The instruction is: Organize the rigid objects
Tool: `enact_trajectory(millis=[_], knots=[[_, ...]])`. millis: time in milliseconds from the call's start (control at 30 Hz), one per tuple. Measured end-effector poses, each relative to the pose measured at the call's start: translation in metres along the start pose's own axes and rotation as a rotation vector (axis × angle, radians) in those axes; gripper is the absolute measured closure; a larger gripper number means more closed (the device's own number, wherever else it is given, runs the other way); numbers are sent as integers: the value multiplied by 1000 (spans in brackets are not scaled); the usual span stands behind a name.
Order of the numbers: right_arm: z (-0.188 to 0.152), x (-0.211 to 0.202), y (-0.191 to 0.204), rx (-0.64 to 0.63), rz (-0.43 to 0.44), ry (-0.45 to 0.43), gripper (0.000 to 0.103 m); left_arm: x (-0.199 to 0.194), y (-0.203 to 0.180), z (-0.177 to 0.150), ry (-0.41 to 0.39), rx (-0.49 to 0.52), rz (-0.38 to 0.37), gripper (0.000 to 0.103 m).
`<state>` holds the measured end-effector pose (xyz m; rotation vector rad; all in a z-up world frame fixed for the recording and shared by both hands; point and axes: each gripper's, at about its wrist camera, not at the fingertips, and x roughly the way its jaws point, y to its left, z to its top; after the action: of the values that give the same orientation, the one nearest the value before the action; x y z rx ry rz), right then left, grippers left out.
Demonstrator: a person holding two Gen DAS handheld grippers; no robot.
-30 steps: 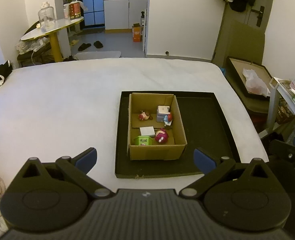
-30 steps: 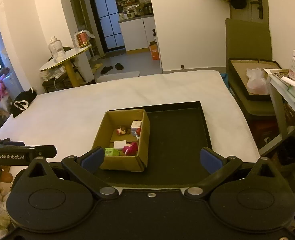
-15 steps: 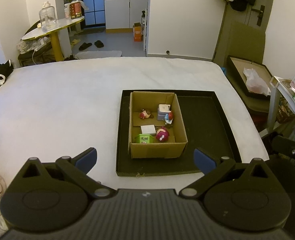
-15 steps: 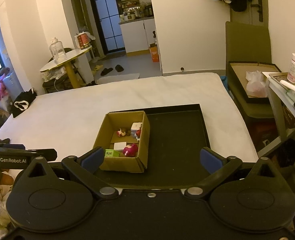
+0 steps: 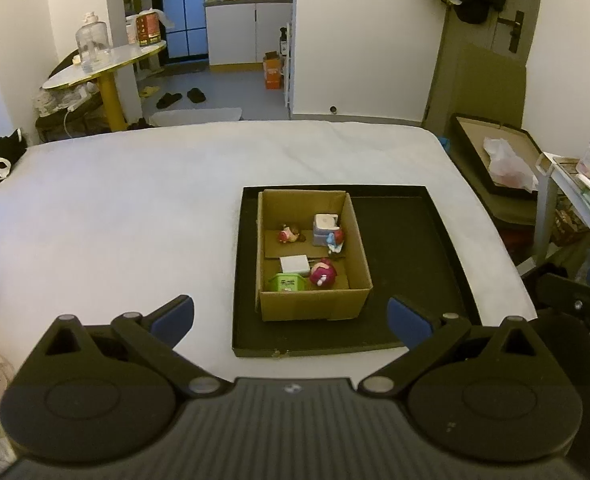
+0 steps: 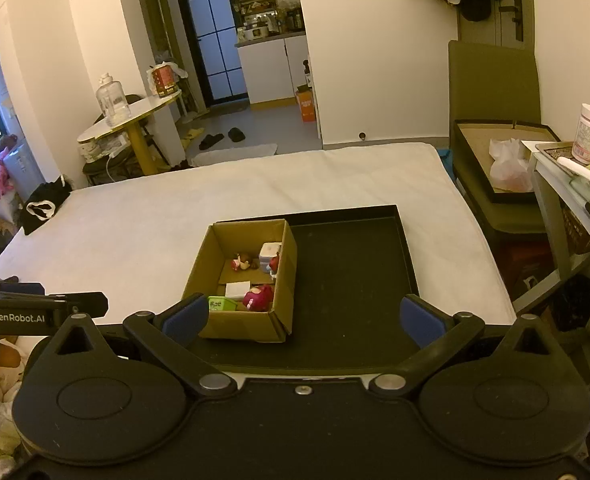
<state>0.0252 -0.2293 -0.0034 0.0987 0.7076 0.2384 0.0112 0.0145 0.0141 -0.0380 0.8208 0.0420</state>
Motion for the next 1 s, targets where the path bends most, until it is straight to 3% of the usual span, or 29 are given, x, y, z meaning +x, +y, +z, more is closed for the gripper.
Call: enact_trajectory(millis=[1000], knots=[[0, 3, 1, -25, 8, 17, 0, -3, 3, -1, 6, -12, -13, 1]])
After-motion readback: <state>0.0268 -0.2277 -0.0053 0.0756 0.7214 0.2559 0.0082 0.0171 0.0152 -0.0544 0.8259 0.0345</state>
